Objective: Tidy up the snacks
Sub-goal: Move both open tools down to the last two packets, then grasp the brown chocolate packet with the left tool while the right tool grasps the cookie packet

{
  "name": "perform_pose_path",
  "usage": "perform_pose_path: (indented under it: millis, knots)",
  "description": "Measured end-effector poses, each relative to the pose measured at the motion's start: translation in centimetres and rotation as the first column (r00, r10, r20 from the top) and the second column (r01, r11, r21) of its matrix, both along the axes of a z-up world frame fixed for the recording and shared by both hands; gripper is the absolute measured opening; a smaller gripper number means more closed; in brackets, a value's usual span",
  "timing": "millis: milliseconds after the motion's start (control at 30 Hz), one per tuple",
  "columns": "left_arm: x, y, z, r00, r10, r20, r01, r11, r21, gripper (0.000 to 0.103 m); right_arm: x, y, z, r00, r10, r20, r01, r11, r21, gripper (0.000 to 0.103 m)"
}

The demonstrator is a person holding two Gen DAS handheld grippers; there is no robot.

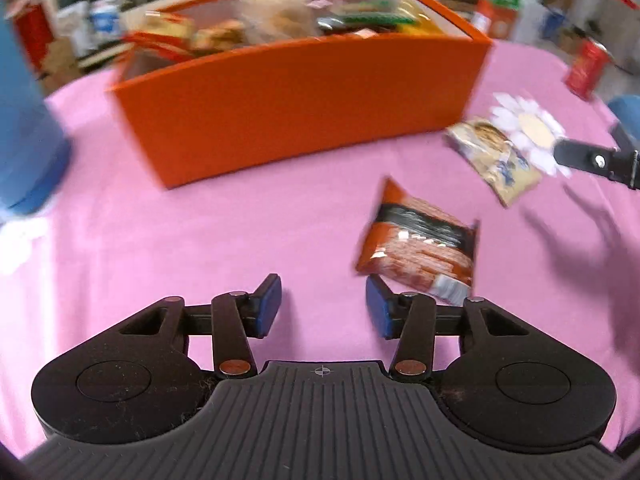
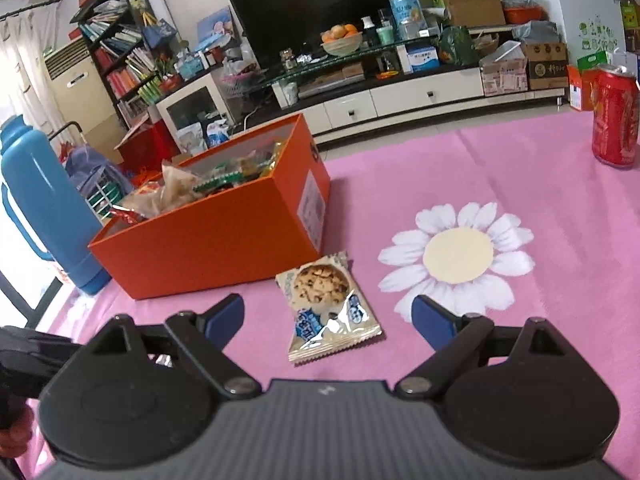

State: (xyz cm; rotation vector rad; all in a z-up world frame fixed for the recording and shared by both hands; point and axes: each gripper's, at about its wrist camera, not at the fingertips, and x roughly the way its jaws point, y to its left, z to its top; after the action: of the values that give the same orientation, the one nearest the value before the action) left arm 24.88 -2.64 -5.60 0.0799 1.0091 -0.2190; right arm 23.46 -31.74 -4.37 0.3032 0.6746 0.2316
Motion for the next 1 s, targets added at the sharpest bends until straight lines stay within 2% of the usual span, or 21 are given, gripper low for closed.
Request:
perform_pose_path:
  millis: [33, 67, 100, 167, 200, 267, 300, 367, 400, 433, 533, 600, 633, 767, 867, 1000]
  knots:
    - [-0.5, 0.5, 0.6, 0.999, 0.036, 0.004, -0.036, 0.998, -0.048, 0.050, 0.0, 0.0, 0.0, 1.000, 0.000, 0.000, 0.000, 1.000, 0.002, 0.093]
    - [-0.9, 0.8, 1.1, 0.996, 0.086, -0.002, -0.085, 0.988, -0.127, 0.068, 0.0, 0.0, 0.1, 1.000, -0.002, 0.006, 0.002, 1.000, 0.002, 0.093]
    - [-1.2, 0.9, 1.3, 0.990, 0.137, -0.034, -0.141, 0.968, -0.207, 0.073, 0.0, 0.0, 0.1, 1.000, -0.003, 0.009, 0.003, 1.000, 0.001, 0.093]
    - [-0.9, 0.0, 0.7, 0.969, 0.214, -0.123, -0.242, 0.922, -0.301, 0.069, 0.0, -0.1, 0.1, 1.000, -0.005, 0.007, 0.005, 1.000, 0.003, 0.093]
    - [-0.5, -0.6, 0.3, 0.956, 0.250, -0.154, -0.288, 0.901, -0.325, 0.067, -0.1, -0.1, 0.1, 1.000, -0.006, 0.005, 0.006, 1.000, 0.006, 0.093]
    - [0.3, -1.9, -0.1, 0.925, 0.337, -0.176, -0.377, 0.873, -0.308, 0.069, -0.2, -0.3, 0.2, 1.000, -0.008, 0.007, 0.008, 1.000, 0.015, 0.093]
    - [1.0, -2.6, -0.5, 0.899, 0.394, -0.192, -0.435, 0.858, -0.274, 0.073, -0.3, -0.4, 0.3, 1.000, -0.011, 0.012, 0.011, 1.000, 0.018, 0.093]
    - [2.5, -3.5, -1.3, 0.848, 0.473, -0.240, -0.520, 0.828, -0.207, 0.073, -0.4, -0.7, 0.5, 1.000, -0.017, 0.021, 0.017, 0.999, 0.028, 0.093]
    - [3.0, -4.0, -1.6, 0.833, 0.495, -0.247, -0.543, 0.818, -0.192, 0.078, -0.4, -0.9, 0.6, 1.000, -0.019, 0.024, 0.018, 0.999, 0.036, 0.093]
    - [3.1, -4.6, -1.6, 0.829, 0.510, -0.231, -0.551, 0.816, -0.175, 0.075, -0.4, -1.0, 0.7, 0.999, -0.022, 0.026, 0.021, 0.999, 0.042, 0.093]
    - [3.7, -6.1, -1.6, 0.826, 0.528, -0.199, -0.551, 0.830, -0.083, 0.060, -0.5, -1.5, 0.6, 0.999, -0.029, 0.024, 0.028, 0.998, 0.050, 0.093]
    - [3.8, -6.2, -1.4, 0.864, 0.471, -0.176, -0.489, 0.869, -0.075, 0.036, -0.5, -1.8, 0.6, 0.999, -0.034, 0.020, 0.033, 0.998, 0.055, 0.093]
    - [3.8, -5.7, -1.3, 0.880, 0.440, -0.180, -0.460, 0.884, -0.085, 0.030, -0.5, -1.9, 0.6, 0.999, -0.037, 0.016, 0.036, 0.998, 0.057, 0.093]
    - [3.4, -3.0, -1.2, 0.942, 0.267, -0.205, -0.290, 0.953, -0.090, 0.028, -0.2, -1.5, 0.0, 1.000, -0.015, -0.013, 0.016, 0.999, 0.052, 0.093]
    - [2.2, -0.8, -1.1, 0.955, 0.211, -0.207, -0.235, 0.967, -0.100, 0.028, 0.4, -0.2, -0.7, 0.999, 0.027, -0.037, -0.027, 1.000, 0.011, 0.093]
    - [0.7, 0.5, -1.2, 0.966, 0.185, -0.182, -0.207, 0.972, -0.111, 0.029, 2.2, 3.0, -0.5, 0.996, 0.082, -0.038, -0.086, 0.989, -0.117, 0.093]
